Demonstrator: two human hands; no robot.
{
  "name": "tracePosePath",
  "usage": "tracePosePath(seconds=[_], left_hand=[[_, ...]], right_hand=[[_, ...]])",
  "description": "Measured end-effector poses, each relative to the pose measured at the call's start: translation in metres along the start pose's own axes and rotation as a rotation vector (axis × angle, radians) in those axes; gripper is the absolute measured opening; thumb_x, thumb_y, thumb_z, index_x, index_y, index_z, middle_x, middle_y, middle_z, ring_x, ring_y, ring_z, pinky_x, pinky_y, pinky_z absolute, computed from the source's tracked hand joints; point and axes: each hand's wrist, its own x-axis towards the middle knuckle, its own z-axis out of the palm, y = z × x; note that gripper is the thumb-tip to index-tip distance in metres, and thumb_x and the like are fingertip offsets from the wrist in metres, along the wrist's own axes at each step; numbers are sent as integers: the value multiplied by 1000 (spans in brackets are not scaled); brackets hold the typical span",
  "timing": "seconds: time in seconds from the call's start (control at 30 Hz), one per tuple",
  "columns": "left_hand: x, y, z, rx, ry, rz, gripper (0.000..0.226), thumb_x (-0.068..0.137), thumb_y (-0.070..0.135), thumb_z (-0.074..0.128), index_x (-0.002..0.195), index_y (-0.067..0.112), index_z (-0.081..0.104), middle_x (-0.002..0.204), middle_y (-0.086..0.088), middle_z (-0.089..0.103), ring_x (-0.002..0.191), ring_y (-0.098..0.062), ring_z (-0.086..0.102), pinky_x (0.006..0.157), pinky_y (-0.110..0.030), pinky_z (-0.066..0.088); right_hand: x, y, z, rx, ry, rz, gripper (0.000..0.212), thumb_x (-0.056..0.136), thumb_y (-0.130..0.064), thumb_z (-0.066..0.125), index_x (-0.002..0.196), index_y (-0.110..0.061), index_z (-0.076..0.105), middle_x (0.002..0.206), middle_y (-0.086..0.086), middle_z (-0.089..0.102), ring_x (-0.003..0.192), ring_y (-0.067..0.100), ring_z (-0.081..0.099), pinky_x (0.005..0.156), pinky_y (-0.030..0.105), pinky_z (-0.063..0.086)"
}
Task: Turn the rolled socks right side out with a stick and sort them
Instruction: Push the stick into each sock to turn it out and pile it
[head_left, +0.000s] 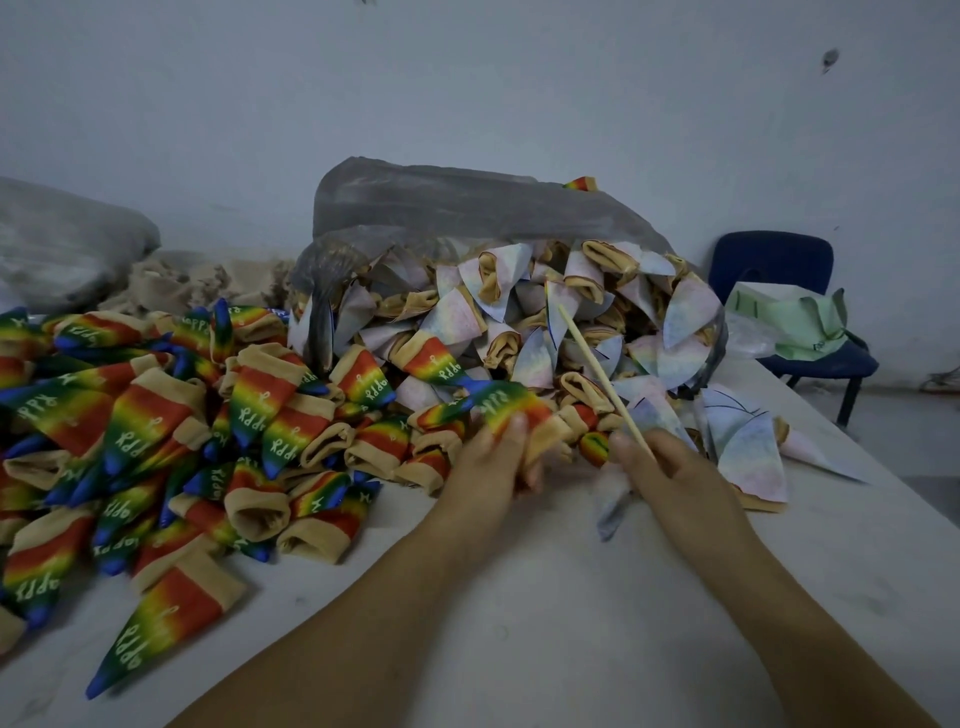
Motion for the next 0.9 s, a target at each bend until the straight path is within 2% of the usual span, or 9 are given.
tracePosePath(seconds=[0.13,0.3,0.4,0.47,0.57,0.67,0.73,0.8,0.9], left_hand=[[-7,5,8,80,-140,98,34,91,63,46,77,39,66,67,15,62,68,-8,58,73,-36,46],[-8,10,7,107,-171,87,35,88,59,52,105,32,67,92,27,68,87,15,59,70,-3,45],[-8,8,7,136,-222,73,9,97,42,56,99,38,64,88,31,68,84,13,62,66,-4,46],[-7,6,8,143,-212,80,12,99,40,54,94,38,64,80,31,66,76,8,62,65,-8,47],[-5,15,-1,-279,-36,20,29,93,51,52,80,34,71,70,12,65,69,-10,61,64,-24,48],[7,20,-17,-751,125,46,51,90,66,32,109,33,66,103,1,76,96,-15,72,73,-25,52],[8,20,-14,-564,175,33,53,97,64,26,126,30,55,112,6,74,99,-6,70,76,-23,50],[3,13,-5,-61,192,75,41,104,50,34,130,29,58,119,13,70,101,3,64,76,-17,46],[1,0,1,492,139,282,35,103,33,46,137,30,56,136,13,55,122,4,44,93,-14,37]], right_hand=[[-8,-13,13,145,-127,-37,34,76,-63,49,84,-33,62,72,-13,67,66,-5,61,52,2,40],[-5,-7,11,99,-67,-6,19,91,-40,55,79,-25,58,55,-12,54,50,-4,49,45,7,36],[-2,-4,11,39,-41,15,19,92,-35,52,77,-24,55,54,-14,50,46,-4,44,43,13,33],[-3,-5,12,42,-30,-2,21,93,-39,52,78,-24,57,61,-8,54,52,-6,48,47,12,36],[-3,-8,9,88,52,8,31,91,-50,48,72,-27,58,65,-10,61,59,-8,52,55,19,38],[-1,-4,1,82,178,51,34,93,-50,45,74,-24,56,71,-3,61,64,1,54,56,27,37],[0,0,1,49,203,75,36,94,-48,45,78,-18,55,75,9,60,65,13,53,58,29,38],[-1,2,3,21,191,82,37,95,-47,44,77,-16,54,72,11,58,62,16,51,57,28,37],[-1,5,5,2,187,81,35,95,-43,45,76,-15,53,70,11,56,59,13,47,56,27,36]])
